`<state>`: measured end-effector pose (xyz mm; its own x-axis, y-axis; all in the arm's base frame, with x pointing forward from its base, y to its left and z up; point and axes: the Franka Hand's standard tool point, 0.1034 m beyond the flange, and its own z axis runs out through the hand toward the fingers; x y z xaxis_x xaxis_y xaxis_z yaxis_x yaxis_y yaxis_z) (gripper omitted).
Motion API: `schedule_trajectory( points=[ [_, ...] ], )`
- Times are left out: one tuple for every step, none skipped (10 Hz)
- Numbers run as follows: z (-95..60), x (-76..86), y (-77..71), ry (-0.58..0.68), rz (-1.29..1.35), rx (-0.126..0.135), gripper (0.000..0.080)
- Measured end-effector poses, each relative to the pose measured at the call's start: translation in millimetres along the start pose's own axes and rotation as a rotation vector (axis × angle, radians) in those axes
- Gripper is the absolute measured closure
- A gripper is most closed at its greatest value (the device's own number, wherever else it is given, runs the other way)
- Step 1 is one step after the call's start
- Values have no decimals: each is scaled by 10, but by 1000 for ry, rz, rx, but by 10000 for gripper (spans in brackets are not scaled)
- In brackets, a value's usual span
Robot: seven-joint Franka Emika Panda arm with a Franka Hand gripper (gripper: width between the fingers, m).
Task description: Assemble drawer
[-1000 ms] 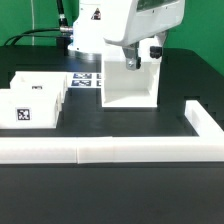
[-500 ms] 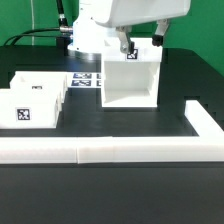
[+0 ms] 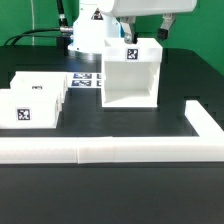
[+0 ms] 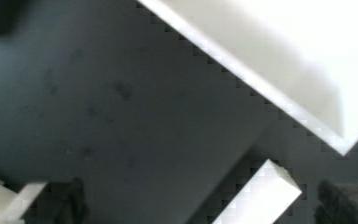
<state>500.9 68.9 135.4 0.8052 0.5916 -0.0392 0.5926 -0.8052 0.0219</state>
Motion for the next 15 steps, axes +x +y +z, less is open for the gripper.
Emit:
schedule_trajectory(
  points=[
    [1, -1, 0, 0, 0, 0, 150],
    [-1, -10, -7, -1, 8, 0, 150],
    [-21, -120, -109, 4, 168, -12, 150],
    [-47, -224, -253, -4, 279, -24, 150],
    [-29, -266, -353, -12, 349, -21, 150],
    [16, -312, -469, -25, 423, -14, 150],
    [48, -341, -530, -30, 475, 22, 150],
    [76, -331, -559, 1, 560, 71, 150],
    [81, -337, -559, 0, 559, 70, 150],
    [81, -336, -558, 0, 561, 71, 150],
    [84, -337, -558, 0, 562, 72, 150],
    [105, -338, -563, 18, 587, 83, 150],
    [176, -388, -607, 33, 590, 81, 150],
    [249, -444, -662, 46, 604, 86, 150],
    [300, -488, -703, 46, 609, 87, 150]
  ],
)
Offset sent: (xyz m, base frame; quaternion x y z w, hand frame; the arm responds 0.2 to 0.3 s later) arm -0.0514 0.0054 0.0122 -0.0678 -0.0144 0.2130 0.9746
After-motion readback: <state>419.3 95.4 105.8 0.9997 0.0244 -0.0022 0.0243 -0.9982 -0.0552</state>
